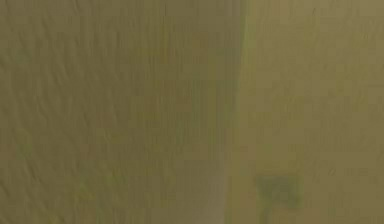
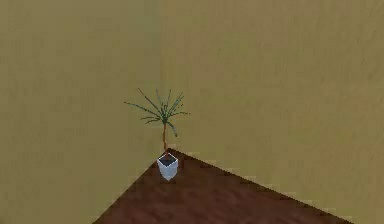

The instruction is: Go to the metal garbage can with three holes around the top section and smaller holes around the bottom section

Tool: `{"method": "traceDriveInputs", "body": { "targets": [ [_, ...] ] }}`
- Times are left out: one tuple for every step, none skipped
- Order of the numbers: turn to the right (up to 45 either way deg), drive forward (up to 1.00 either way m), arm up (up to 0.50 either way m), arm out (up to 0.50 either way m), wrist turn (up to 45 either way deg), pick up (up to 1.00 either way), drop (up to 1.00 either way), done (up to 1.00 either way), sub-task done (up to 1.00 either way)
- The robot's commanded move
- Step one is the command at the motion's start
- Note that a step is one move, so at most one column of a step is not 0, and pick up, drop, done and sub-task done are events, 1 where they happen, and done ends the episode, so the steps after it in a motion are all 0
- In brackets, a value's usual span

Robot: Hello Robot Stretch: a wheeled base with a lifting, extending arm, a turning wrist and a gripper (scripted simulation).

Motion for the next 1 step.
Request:
{"method": "traceDriveInputs", "body": {
  "targets": [
    [45.0, 0.0, 0.0, 0.0, 0.0, 0.0, 0.0, 0.0, 0.0]
  ]
}}
